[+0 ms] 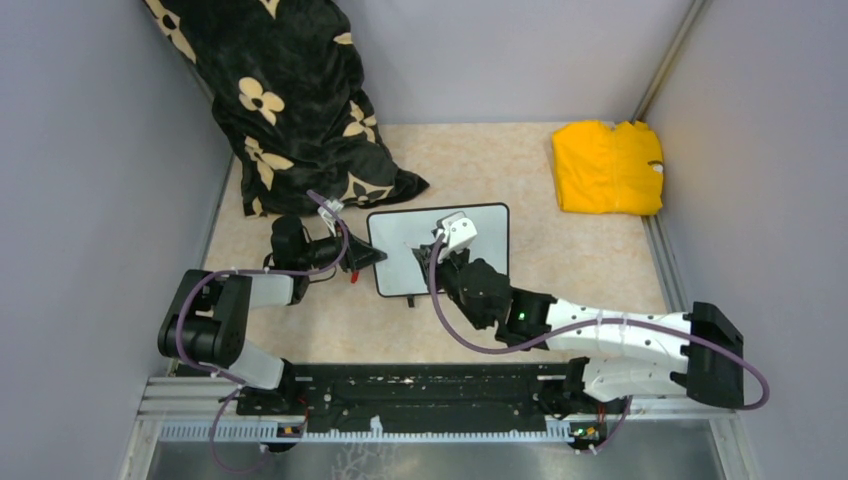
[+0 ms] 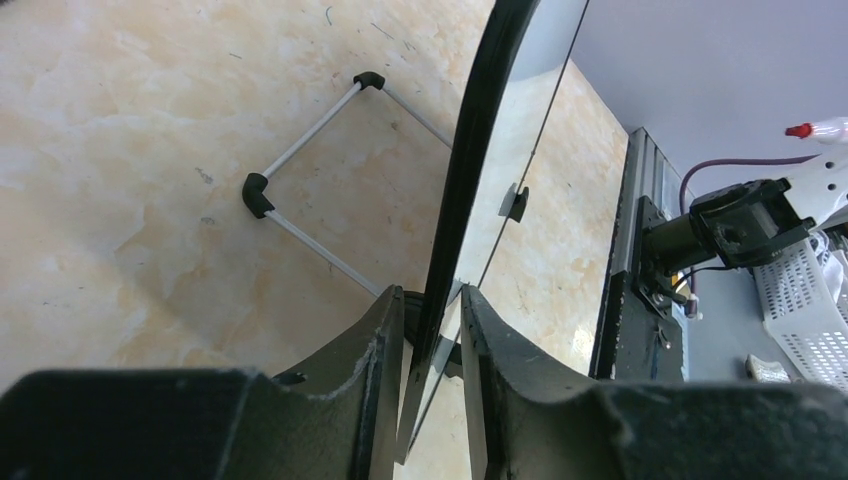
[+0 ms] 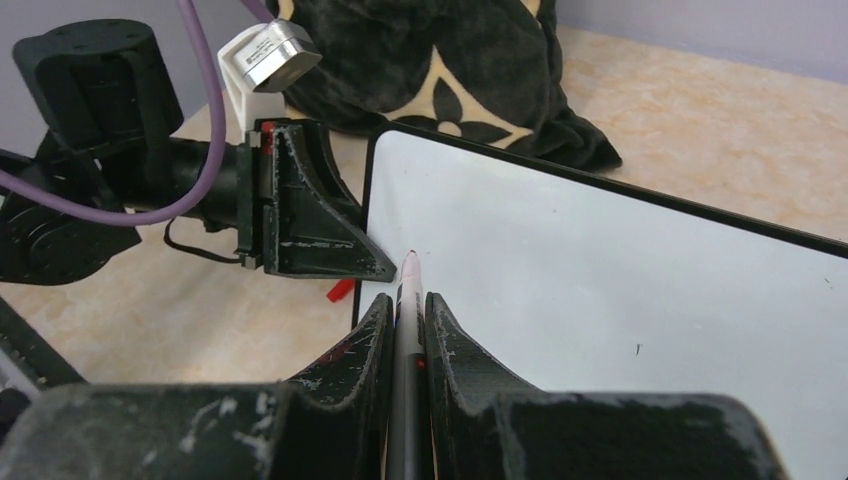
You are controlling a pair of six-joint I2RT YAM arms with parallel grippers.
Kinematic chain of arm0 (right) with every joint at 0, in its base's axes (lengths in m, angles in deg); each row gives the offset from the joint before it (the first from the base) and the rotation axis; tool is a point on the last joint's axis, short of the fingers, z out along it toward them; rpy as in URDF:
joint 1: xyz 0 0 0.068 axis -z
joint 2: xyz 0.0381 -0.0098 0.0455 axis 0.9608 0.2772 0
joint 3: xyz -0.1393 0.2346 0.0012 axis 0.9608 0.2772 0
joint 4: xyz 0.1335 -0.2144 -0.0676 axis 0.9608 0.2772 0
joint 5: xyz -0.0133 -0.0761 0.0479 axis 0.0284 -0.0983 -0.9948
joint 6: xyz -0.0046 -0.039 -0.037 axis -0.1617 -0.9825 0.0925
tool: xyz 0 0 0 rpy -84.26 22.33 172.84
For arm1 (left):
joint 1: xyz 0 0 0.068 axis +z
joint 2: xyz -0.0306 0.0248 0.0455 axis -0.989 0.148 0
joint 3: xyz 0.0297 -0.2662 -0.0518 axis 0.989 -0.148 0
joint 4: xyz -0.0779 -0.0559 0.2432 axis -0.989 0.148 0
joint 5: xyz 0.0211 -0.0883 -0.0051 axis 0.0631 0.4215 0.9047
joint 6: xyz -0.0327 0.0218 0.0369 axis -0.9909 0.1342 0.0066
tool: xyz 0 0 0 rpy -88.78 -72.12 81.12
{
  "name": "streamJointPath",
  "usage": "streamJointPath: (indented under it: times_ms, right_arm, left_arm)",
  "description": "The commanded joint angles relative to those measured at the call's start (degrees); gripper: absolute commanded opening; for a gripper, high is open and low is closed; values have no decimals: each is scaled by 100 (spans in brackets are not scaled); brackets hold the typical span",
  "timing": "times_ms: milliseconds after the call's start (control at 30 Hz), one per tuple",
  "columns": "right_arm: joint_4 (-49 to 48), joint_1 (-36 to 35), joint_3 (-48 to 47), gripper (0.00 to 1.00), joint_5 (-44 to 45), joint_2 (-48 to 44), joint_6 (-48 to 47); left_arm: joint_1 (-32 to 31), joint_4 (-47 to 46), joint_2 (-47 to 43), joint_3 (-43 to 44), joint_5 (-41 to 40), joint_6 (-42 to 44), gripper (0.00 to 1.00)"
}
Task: Write a sentence on the whiteboard
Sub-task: Adjust the whiteboard marker.
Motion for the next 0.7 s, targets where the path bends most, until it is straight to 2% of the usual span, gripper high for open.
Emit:
streamJointPath:
  times_ms: [0,267,433,667]
  right_arm:
    - [-120,-84,-449,0,505,271,-89]
    - [-181,-93,-622,0,552,673,-90]
    - [-272,-93,-653,0,581,810,-81]
    - [-430,-93,-659,0,667,943,-130]
  left_arm:
    - [37,-185,21,87,112,179,32]
    - [36,-242,21,61,115,175,28]
    - [36,-242,8,77,106,153,39]
    - [36,-373,46,69,186,37,38]
